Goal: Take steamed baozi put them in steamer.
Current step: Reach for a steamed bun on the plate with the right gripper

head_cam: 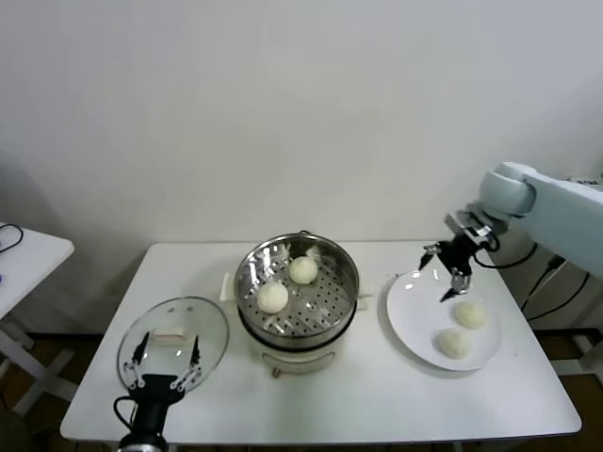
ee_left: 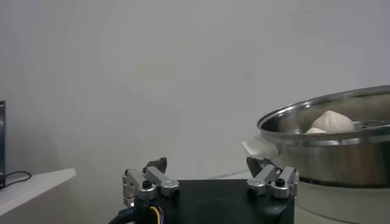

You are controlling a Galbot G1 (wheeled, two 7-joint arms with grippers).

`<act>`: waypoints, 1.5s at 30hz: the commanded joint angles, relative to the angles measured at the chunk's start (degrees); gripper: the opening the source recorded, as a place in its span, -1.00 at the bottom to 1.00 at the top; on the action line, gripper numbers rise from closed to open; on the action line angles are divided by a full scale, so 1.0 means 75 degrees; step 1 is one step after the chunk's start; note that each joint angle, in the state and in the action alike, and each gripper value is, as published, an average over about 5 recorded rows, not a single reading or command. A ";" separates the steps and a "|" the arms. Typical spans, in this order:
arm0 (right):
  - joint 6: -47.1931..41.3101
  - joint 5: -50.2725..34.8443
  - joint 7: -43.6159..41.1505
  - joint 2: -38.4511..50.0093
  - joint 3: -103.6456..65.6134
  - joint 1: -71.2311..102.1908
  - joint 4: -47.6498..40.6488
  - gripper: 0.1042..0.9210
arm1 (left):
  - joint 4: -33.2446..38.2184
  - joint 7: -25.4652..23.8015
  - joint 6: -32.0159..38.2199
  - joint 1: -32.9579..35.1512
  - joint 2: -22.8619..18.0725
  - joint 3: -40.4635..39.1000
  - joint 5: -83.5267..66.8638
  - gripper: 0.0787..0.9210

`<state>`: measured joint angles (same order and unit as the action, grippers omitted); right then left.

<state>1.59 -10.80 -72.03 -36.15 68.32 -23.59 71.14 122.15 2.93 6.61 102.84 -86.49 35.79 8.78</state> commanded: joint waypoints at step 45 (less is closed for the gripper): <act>0.0387 0.2162 0.0215 -0.0403 -0.2330 0.3254 -0.1348 0.66 | -0.0242 0.0005 0.0010 -0.0054 -0.0070 0.0125 -0.0036 0.77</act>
<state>4.42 4.99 -70.42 -38.68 51.24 0.37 61.60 120.33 2.97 6.76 102.46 -87.07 36.75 8.50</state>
